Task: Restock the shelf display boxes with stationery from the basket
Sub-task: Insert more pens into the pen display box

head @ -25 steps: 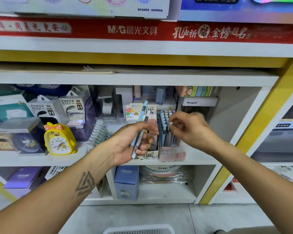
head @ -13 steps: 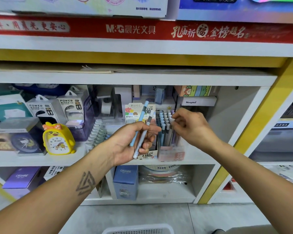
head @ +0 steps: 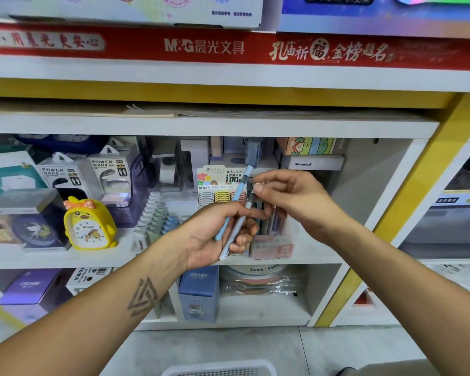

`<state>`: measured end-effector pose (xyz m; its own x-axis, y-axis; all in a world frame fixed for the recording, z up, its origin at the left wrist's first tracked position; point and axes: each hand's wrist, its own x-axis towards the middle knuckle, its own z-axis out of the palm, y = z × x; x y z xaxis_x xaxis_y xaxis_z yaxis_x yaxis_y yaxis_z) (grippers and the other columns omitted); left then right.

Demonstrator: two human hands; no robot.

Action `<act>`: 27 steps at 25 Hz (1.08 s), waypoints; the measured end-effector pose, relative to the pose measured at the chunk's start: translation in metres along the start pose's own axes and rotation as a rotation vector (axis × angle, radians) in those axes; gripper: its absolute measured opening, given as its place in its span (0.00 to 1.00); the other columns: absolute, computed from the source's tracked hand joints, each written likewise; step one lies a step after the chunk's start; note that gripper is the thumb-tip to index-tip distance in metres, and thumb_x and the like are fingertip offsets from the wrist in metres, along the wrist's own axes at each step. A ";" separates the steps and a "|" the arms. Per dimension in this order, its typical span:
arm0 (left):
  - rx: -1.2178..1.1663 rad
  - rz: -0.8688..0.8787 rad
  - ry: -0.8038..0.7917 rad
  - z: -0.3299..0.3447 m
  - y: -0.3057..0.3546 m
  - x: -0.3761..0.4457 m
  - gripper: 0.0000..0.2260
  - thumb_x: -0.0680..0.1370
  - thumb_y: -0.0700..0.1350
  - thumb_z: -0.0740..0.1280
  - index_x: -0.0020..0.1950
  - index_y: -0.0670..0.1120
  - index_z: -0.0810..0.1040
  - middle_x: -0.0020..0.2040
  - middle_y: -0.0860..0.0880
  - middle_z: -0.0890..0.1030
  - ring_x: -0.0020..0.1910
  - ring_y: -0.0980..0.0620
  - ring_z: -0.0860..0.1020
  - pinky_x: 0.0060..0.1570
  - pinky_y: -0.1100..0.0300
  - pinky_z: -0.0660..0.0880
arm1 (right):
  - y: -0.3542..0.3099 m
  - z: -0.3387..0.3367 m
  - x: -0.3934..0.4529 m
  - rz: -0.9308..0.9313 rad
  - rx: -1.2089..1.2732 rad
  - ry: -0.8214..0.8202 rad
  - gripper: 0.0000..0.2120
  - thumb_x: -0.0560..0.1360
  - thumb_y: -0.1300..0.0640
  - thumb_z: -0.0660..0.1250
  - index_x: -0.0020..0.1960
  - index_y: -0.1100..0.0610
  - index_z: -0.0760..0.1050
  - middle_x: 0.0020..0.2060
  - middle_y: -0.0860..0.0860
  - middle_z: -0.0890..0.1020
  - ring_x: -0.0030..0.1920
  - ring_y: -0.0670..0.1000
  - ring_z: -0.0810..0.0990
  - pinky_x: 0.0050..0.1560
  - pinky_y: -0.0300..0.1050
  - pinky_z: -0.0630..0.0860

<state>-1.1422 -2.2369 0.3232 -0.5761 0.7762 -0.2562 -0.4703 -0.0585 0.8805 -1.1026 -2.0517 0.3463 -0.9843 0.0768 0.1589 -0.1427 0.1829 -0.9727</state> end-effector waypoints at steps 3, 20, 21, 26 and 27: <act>-0.001 0.026 0.023 0.002 0.000 0.002 0.17 0.76 0.43 0.65 0.60 0.37 0.81 0.44 0.42 0.82 0.39 0.48 0.79 0.37 0.59 0.75 | -0.003 -0.010 0.003 -0.007 0.065 0.123 0.07 0.75 0.67 0.72 0.52 0.61 0.82 0.35 0.55 0.84 0.28 0.50 0.75 0.27 0.40 0.67; 0.125 0.001 0.260 -0.007 0.004 0.005 0.20 0.78 0.61 0.62 0.41 0.45 0.77 0.26 0.50 0.60 0.22 0.54 0.54 0.23 0.66 0.49 | 0.026 -0.035 -0.003 -0.347 -0.926 0.039 0.08 0.77 0.52 0.69 0.56 0.46 0.79 0.37 0.40 0.80 0.39 0.42 0.78 0.41 0.43 0.75; 0.102 -0.002 0.247 -0.008 0.005 0.005 0.20 0.78 0.61 0.60 0.39 0.45 0.76 0.26 0.50 0.60 0.22 0.54 0.54 0.23 0.66 0.49 | 0.025 -0.034 -0.004 -0.361 -0.930 -0.006 0.07 0.77 0.52 0.69 0.55 0.45 0.79 0.36 0.38 0.79 0.38 0.40 0.77 0.40 0.42 0.74; 0.021 0.046 0.236 -0.009 0.004 0.006 0.12 0.76 0.50 0.57 0.36 0.46 0.71 0.27 0.49 0.60 0.22 0.54 0.54 0.22 0.67 0.51 | 0.021 -0.034 -0.003 -0.378 -0.938 -0.058 0.06 0.77 0.52 0.70 0.53 0.45 0.81 0.35 0.38 0.78 0.37 0.38 0.76 0.39 0.36 0.70; 0.018 0.056 0.238 -0.009 0.004 0.006 0.12 0.76 0.49 0.57 0.35 0.46 0.70 0.27 0.49 0.60 0.22 0.54 0.54 0.21 0.67 0.51 | 0.020 -0.035 -0.003 -0.375 -0.941 -0.056 0.06 0.76 0.53 0.70 0.53 0.46 0.81 0.35 0.38 0.77 0.37 0.38 0.76 0.38 0.36 0.70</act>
<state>-1.1538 -2.2380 0.3214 -0.7433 0.6021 -0.2915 -0.4226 -0.0848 0.9024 -1.0991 -2.0142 0.3324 -0.8998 -0.1860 0.3946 -0.3277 0.8853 -0.3300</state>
